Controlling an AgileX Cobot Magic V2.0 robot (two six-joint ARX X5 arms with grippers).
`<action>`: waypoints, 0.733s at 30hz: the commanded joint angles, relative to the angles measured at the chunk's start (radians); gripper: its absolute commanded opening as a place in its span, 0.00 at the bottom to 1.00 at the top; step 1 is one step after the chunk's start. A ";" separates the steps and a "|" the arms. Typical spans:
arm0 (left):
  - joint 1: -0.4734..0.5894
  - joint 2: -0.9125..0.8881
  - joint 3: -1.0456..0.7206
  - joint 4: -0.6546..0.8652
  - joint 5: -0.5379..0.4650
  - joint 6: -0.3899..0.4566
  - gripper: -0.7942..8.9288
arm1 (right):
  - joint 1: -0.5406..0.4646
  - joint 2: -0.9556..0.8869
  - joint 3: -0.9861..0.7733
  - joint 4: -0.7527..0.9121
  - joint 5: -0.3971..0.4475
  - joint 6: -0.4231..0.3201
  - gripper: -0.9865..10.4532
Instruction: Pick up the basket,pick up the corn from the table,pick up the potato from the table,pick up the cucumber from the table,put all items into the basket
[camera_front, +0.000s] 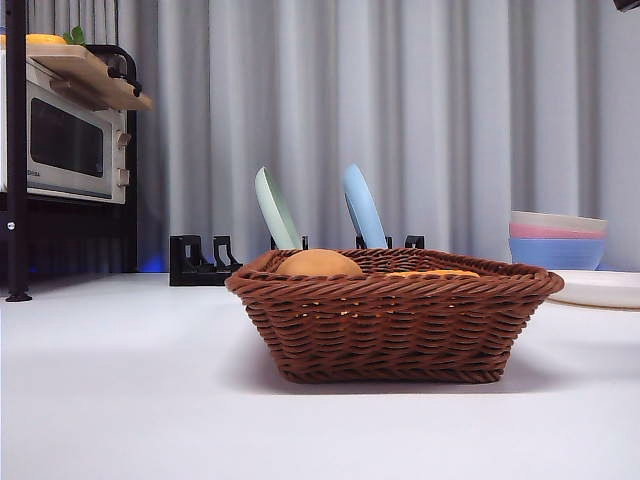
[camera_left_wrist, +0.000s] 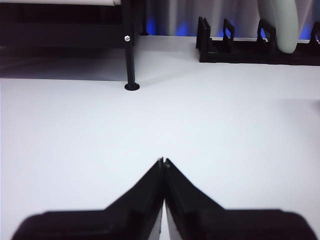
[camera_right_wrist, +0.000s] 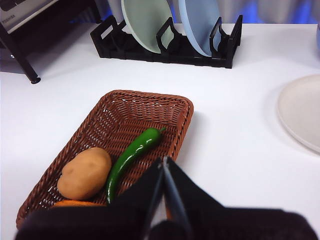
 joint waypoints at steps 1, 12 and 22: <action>0.014 -0.020 -0.033 0.012 0.002 -0.031 0.08 | 0.001 0.000 -0.006 0.003 0.003 0.010 0.09; 0.026 -0.019 -0.033 0.019 -0.002 -0.040 0.08 | 0.001 0.000 -0.006 0.001 0.003 0.010 0.09; 0.026 -0.019 -0.033 0.019 -0.002 -0.040 0.08 | 0.001 0.000 -0.006 0.001 0.003 0.010 0.09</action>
